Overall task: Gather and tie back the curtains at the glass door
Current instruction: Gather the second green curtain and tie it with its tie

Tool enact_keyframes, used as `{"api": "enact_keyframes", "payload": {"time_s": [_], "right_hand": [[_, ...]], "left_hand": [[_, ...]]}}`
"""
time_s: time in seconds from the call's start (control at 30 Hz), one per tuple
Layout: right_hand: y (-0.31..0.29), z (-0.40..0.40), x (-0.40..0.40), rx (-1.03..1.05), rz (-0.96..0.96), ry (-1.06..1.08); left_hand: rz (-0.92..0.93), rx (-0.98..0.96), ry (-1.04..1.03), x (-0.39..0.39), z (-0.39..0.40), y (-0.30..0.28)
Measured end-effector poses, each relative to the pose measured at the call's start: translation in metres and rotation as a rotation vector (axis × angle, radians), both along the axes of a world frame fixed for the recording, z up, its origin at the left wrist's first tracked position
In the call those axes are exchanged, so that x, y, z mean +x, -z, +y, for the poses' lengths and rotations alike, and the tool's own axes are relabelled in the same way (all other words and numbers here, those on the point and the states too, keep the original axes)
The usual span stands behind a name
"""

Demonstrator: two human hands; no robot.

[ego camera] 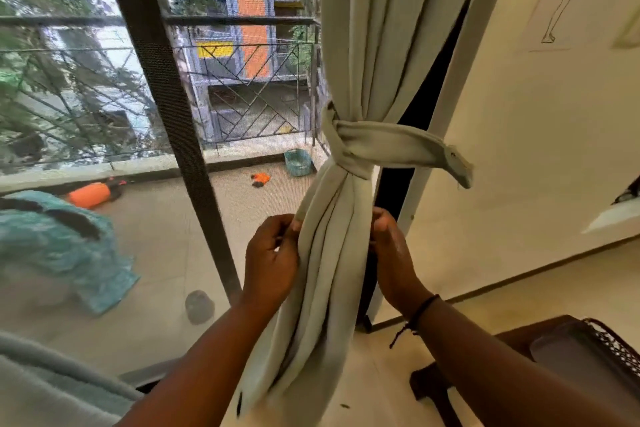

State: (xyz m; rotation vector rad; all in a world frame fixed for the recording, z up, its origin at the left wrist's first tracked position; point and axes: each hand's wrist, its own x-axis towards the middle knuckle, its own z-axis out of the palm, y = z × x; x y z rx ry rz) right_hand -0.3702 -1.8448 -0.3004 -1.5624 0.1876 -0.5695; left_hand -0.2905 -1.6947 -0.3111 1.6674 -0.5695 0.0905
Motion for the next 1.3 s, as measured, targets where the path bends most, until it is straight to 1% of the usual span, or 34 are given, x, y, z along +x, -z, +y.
{"api": "enact_keyframes", "payload": {"time_s": [0.07,0.1,0.2,0.3,0.37,0.4,0.47,0.5,0.6,0.63,0.67,0.7,0.73,0.77,0.8,0.87,0.9,0.93,1.0,1.03,1.1,1.2,1.27,1.3], "right_hand": [[0.008,-0.011,-0.002,-0.061,-0.023,-0.003],[0.010,-0.016,-0.004,-0.084,-0.024,-0.003],[0.013,-0.037,-0.005,-0.246,-0.004,0.006],[0.015,-0.069,-0.003,-0.342,0.045,0.065],[0.013,-0.085,-0.004,-0.328,0.063,0.049],[0.012,-0.095,-0.005,-0.300,0.072,0.032],[0.010,-0.110,-0.008,-0.212,0.073,-0.003],[0.008,-0.115,-0.009,-0.173,0.066,-0.011],[-0.002,-0.120,-0.015,-0.080,0.012,-0.045],[-0.003,-0.121,-0.019,-0.090,-0.035,-0.083],[-0.002,-0.122,-0.024,-0.162,-0.072,-0.143],[0.002,-0.122,-0.028,-0.290,-0.064,-0.209],[0.005,-0.122,-0.031,-0.434,-0.015,-0.272],[0.008,-0.122,-0.031,-0.572,0.052,-0.299],[0.011,-0.123,-0.029,-0.697,0.094,-0.290],[0.010,-0.136,-0.019,-0.881,0.074,-0.195],[0.007,-0.146,-0.013,-0.944,0.044,-0.127],[0.002,-0.159,-0.009,-0.983,0.017,-0.059],[-0.012,-0.190,-0.001,-1.068,0.020,0.054],[-0.017,-0.203,0.002,-1.125,0.035,0.093],[-0.020,-0.213,0.005,-1.181,0.081,0.118],[-0.010,-0.199,0.008,-1.187,0.130,0.142],[-0.003,-0.183,0.006,-1.102,0.148,0.111],[0.000,-0.172,0.003,-1.006,0.156,0.066]], "left_hand": [[-0.013,-0.024,-0.156,-0.006,-0.016,0.001],[0.016,-0.048,-0.211,-0.009,-0.025,0.002],[0.101,-0.090,-0.306,-0.017,-0.049,0.004],[0.024,-0.045,-0.481,-0.017,-0.068,0.005],[-0.044,0.004,-0.546,-0.015,-0.069,0.003],[-0.095,0.029,-0.561,-0.016,-0.070,0.004],[-0.148,0.004,-0.574,-0.019,-0.072,0.003],[-0.128,-0.032,-0.581,-0.020,-0.073,0.001],[0.019,-0.107,-0.609,-0.027,-0.082,-0.004],[0.051,-0.123,-0.612,-0.032,-0.085,-0.003],[0.049,-0.134,-0.594,-0.038,-0.088,-0.001],[0.013,-0.141,-0.549,-0.045,-0.089,0.002],[-0.050,-0.125,-0.492,-0.053,-0.088,0.006],[-0.115,-0.074,-0.430,-0.059,-0.085,0.011],[-0.161,0.018,-0.369,-0.064,-0.080,0.014],[-0.217,0.265,-0.302,-0.063,-0.069,0.012],[-0.244,0.400,-0.341,-0.059,-0.061,0.007],[-0.306,0.524,-0.421,-0.052,-0.051,0.001],[-0.445,0.677,-0.521,-0.036,-0.032,-0.009],[-0.460,0.723,-0.529,-0.028,-0.024,-0.015],[-0.449,0.774,-0.516,-0.014,-0.014,-0.019],[-0.387,0.735,-0.503,-0.013,-0.023,-0.016],[-0.303,0.660,-0.498,-0.016,-0.035,-0.008],[-0.277,0.624,-0.494,-0.020,-0.040,-0.004]]}}
